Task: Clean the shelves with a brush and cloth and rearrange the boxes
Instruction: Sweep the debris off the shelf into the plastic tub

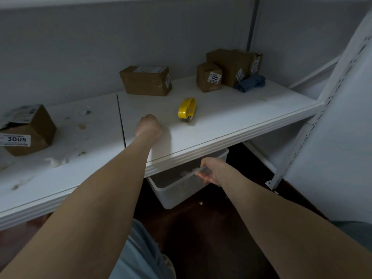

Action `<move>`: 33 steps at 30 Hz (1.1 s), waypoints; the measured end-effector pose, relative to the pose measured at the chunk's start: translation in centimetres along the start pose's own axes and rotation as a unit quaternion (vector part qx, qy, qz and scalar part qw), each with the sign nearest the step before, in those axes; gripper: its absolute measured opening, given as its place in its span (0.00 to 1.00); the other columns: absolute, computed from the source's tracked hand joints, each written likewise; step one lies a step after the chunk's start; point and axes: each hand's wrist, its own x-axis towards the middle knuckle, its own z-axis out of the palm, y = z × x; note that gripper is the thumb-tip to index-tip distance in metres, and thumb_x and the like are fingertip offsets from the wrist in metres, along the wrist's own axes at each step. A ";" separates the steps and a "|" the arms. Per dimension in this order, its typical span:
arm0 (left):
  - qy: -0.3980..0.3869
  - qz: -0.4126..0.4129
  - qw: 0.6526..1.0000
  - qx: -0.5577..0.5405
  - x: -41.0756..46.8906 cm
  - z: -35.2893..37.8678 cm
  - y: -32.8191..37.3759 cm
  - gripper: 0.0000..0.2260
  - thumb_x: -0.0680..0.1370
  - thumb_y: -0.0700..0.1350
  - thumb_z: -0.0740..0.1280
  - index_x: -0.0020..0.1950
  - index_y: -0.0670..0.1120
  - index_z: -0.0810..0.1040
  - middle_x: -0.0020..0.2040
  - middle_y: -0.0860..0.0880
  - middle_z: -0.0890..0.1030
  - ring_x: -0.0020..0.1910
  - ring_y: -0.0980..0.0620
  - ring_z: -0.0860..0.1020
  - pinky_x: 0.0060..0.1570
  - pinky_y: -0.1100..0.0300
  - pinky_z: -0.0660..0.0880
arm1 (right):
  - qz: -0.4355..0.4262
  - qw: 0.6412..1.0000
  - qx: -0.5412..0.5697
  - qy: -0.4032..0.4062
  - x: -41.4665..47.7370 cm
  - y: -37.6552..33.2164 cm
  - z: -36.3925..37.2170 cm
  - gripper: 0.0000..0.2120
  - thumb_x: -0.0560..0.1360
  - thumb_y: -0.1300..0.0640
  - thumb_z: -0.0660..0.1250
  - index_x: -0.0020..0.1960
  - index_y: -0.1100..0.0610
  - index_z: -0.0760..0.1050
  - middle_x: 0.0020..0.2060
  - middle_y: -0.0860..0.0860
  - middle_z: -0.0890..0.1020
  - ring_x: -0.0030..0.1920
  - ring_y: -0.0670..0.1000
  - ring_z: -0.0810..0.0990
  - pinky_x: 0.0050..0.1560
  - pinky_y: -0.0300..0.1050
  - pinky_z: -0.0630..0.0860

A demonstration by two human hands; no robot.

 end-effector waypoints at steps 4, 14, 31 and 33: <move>-0.001 0.005 1.000 -0.013 -0.1 0.3 -0.1 0.12 0.79 0.42 0.63 0.58 0.38 0.77 0.58 0.39 0.78 0.57 0.40 0.77 0.52 0.52 0.75 | -0.008 1.000 -0.003 0.003 -0.2 0.0 -0.2 0.19 0.76 0.67 0.62 0.67 0.66 0.66 0.60 0.74 0.70 0.17 0.55 0.76 0.15 0.36 0.69; 0.005 -0.003 1.000 0.022 1.2 0.4 0.5 0.10 0.78 0.36 0.61 0.57 0.38 0.75 0.56 0.40 0.78 0.57 0.40 0.77 0.51 0.54 0.74 | -0.006 1.000 0.008 0.006 0.9 -0.1 0.2 0.13 0.76 0.68 0.62 0.60 0.63 0.68 0.59 0.73 0.71 0.23 0.57 0.77 0.15 0.37 0.70; -0.004 0.048 0.997 -0.068 1.8 0.9 -2.0 0.14 0.78 0.45 0.65 0.61 0.41 0.78 0.63 0.43 0.77 0.62 0.43 0.75 0.61 0.57 0.70 | -0.010 1.000 -0.025 0.016 0.4 -0.3 -0.1 0.18 0.76 0.67 0.61 0.66 0.67 0.67 0.60 0.72 0.72 0.31 0.56 0.77 0.15 0.37 0.70; 0.007 0.044 0.995 -0.086 2.0 1.1 -1.9 0.09 0.77 0.43 0.66 0.54 0.42 0.82 0.58 0.44 0.81 0.57 0.44 0.78 0.55 0.57 0.73 | -0.010 1.000 -0.024 0.013 0.3 -0.5 -0.1 0.19 0.76 0.67 0.61 0.67 0.66 0.67 0.61 0.72 0.71 0.31 0.56 0.77 0.14 0.36 0.69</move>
